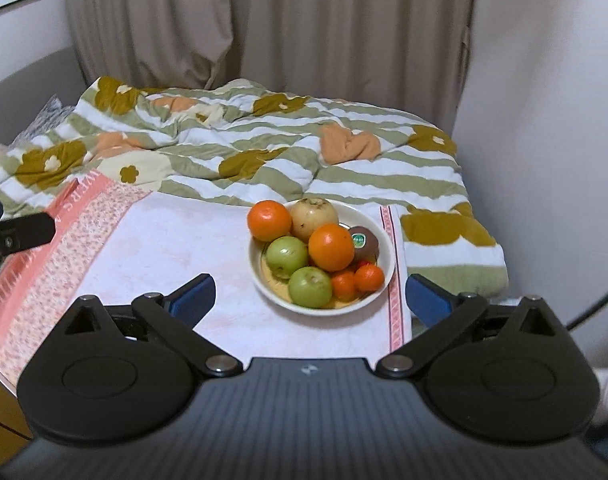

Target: Organize fruits

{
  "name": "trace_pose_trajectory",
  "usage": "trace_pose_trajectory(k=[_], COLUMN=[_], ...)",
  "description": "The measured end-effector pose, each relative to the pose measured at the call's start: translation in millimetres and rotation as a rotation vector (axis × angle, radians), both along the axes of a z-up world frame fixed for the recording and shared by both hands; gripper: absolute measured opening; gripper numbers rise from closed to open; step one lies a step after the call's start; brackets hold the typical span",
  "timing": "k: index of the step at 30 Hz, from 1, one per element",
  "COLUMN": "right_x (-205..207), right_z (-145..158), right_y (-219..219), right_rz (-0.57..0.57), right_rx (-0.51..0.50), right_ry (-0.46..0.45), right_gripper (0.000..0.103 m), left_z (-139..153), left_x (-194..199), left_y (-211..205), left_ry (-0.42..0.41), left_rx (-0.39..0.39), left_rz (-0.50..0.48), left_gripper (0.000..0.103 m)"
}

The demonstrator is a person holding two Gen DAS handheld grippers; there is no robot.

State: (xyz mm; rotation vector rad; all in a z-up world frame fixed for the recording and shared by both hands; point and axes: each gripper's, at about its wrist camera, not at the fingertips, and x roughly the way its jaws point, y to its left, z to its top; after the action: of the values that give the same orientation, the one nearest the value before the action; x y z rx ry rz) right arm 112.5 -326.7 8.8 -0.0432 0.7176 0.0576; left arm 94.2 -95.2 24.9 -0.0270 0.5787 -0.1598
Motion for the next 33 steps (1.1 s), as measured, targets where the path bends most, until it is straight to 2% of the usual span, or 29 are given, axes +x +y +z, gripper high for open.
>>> trace_pose_trajectory(k=[4, 14, 20, 33], right_x=[-16, -38, -42, -45], right_z=[6, -4, -4, -5], right_y=[14, 45, 51, 52], right_rz=[-0.04, -0.064, -0.08, -0.091], right_rx=[0.006, 0.019, 0.018, 0.023], right_ry=[-0.006, 0.033, 0.041, 0.045], right_gripper=[0.103, 0.103, 0.103, 0.103], left_z=[-1, -9, -9, -9], left_x=[-14, -34, -38, -40], left_y=[19, 53, 58, 59], left_ry=[0.007, 0.047, 0.031, 0.03], left_rx=[0.053, 0.057, 0.084, 0.092], left_rz=[0.0, 0.016, 0.012, -0.001], left_gripper=[0.103, 0.103, 0.103, 0.103])
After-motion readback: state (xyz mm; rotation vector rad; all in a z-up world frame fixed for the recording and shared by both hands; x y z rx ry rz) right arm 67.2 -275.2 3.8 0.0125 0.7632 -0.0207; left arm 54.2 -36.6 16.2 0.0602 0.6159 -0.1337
